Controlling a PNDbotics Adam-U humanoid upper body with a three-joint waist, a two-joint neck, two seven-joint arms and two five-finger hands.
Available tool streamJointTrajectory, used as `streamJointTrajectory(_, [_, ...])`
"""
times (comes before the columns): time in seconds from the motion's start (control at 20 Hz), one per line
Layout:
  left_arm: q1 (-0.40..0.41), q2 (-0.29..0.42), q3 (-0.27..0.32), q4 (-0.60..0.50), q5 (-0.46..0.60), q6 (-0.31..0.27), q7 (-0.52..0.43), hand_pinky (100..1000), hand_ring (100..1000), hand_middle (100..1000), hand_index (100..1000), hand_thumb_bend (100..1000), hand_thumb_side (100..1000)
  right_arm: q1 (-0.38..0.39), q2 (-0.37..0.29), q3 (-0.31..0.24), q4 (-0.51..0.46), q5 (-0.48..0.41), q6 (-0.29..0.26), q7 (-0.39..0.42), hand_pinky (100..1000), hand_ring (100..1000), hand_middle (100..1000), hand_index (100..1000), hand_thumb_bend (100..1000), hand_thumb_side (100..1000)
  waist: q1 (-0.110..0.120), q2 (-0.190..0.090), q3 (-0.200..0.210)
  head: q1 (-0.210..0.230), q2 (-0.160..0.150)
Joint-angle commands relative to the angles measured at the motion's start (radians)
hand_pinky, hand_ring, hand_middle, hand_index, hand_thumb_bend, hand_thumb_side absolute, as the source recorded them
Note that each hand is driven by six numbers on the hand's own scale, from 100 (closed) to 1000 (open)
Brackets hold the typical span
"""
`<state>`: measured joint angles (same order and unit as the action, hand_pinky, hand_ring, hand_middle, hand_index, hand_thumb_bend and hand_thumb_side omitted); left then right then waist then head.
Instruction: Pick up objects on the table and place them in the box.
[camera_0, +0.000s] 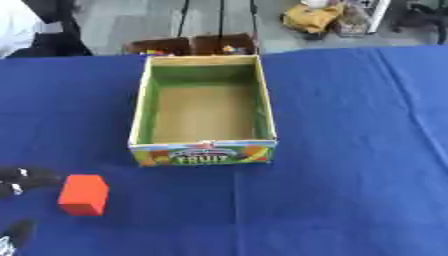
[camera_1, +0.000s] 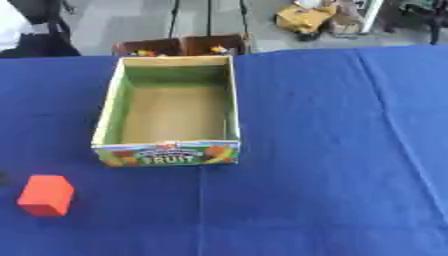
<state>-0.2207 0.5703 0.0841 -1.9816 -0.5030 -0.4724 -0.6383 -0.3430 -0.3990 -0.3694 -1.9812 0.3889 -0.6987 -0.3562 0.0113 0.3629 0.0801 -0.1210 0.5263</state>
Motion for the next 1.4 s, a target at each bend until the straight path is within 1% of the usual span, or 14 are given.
streamJointTrajectory(0.05, [-0.005,0.027,0.012,-0.018,0.002,-0.273,-0.269,665,838,825,950,100,1000,-0.008,-0.020,-0.006,-0.019,-0.006,-0.001,-0.001,656,729,515,723,345,1000,0.012,-0.019,0.000,0.004,-0.012])
streamJointTrajectory(0.4, [-0.008,0.027,0.019,-0.018,0.016,-0.269,-0.268,663,841,837,965,100,1000,-0.008,-0.020,-0.005,-0.019,-0.007,0.000,-0.002,656,729,515,723,342,1000,0.012,-0.021,0.001,0.005,-0.012])
streamJointTrajectory(0.45, [-0.011,0.028,0.025,-0.018,0.023,-0.264,-0.263,661,840,841,971,100,971,-0.007,-0.021,-0.005,-0.019,-0.006,0.000,-0.002,655,728,515,723,341,1000,0.012,-0.022,0.001,0.005,-0.011])
streamJointTrajectory(0.5, [-0.016,0.031,0.036,-0.018,0.031,-0.257,-0.254,662,843,850,990,100,915,-0.007,-0.021,-0.005,-0.019,-0.006,0.000,-0.002,655,728,515,722,341,1000,0.012,-0.023,0.002,0.005,-0.011])
streamJointTrajectory(0.65, [-0.039,0.048,0.063,-0.018,0.066,-0.232,-0.216,664,851,859,1000,100,903,-0.005,-0.022,-0.005,-0.019,-0.006,0.001,-0.002,656,729,515,722,342,1000,0.013,-0.025,0.004,0.005,-0.009])
streamJointTrajectory(0.75, [-0.051,0.069,0.067,-0.018,0.075,-0.211,-0.186,683,871,885,1000,100,901,-0.004,-0.021,-0.005,-0.019,-0.006,0.002,0.000,657,730,514,722,343,1000,0.015,-0.026,0.003,0.006,-0.007])
streamJointTrajectory(0.85, [-0.058,0.096,0.055,-0.018,0.064,-0.191,-0.157,731,911,924,1000,100,898,-0.004,-0.021,-0.004,-0.019,-0.006,0.003,0.002,657,730,514,722,343,1000,0.016,-0.028,0.002,0.007,-0.007])
streamJointTrajectory(0.95, [-0.065,0.123,0.035,-0.018,0.042,-0.168,-0.129,754,926,930,1000,100,847,-0.004,-0.021,-0.004,-0.019,-0.007,0.003,0.003,657,730,514,722,342,1000,0.018,-0.029,0.001,0.009,-0.008])
streamJointTrajectory(1.1, [-0.078,0.166,-0.006,-0.018,0.000,-0.124,-0.109,780,947,956,1000,100,726,-0.004,-0.021,-0.002,-0.019,-0.009,0.004,0.006,658,731,513,722,344,1000,0.021,-0.030,-0.002,0.013,-0.008])
streamJointTrajectory(1.15, [-0.083,0.176,-0.020,-0.018,-0.015,-0.109,-0.113,783,947,957,1000,100,681,-0.004,-0.021,-0.001,-0.019,-0.009,0.004,0.008,658,731,513,722,344,1000,0.022,-0.031,-0.003,0.015,-0.008])
streamJointTrajectory(1.2, [-0.088,0.187,-0.036,-0.018,-0.031,-0.094,-0.122,789,952,967,1000,100,604,-0.004,-0.020,-0.001,-0.019,-0.010,0.004,0.009,659,731,512,722,345,1000,0.023,-0.031,-0.004,0.017,-0.008])
streamJointTrajectory(1.25, [-0.093,0.193,-0.053,-0.018,-0.046,-0.079,-0.134,790,954,974,1000,100,578,-0.004,-0.020,0.000,-0.019,-0.011,0.004,0.011,659,732,512,722,347,1000,0.024,-0.031,-0.006,0.019,-0.008])
streamJointTrajectory(1.3, [-0.098,0.196,-0.070,-0.018,-0.059,-0.064,-0.147,793,957,984,1000,100,587,-0.004,-0.019,0.000,-0.019,-0.011,0.004,0.013,659,732,512,722,349,1000,0.025,-0.030,-0.008,0.020,-0.009])
streamJointTrajectory(1.4, [-0.112,0.198,-0.094,-0.017,-0.078,-0.034,-0.176,810,969,1000,1000,100,657,-0.004,-0.019,0.000,-0.019,-0.013,0.003,0.015,659,732,511,722,351,1000,0.025,-0.030,-0.011,0.022,-0.009])
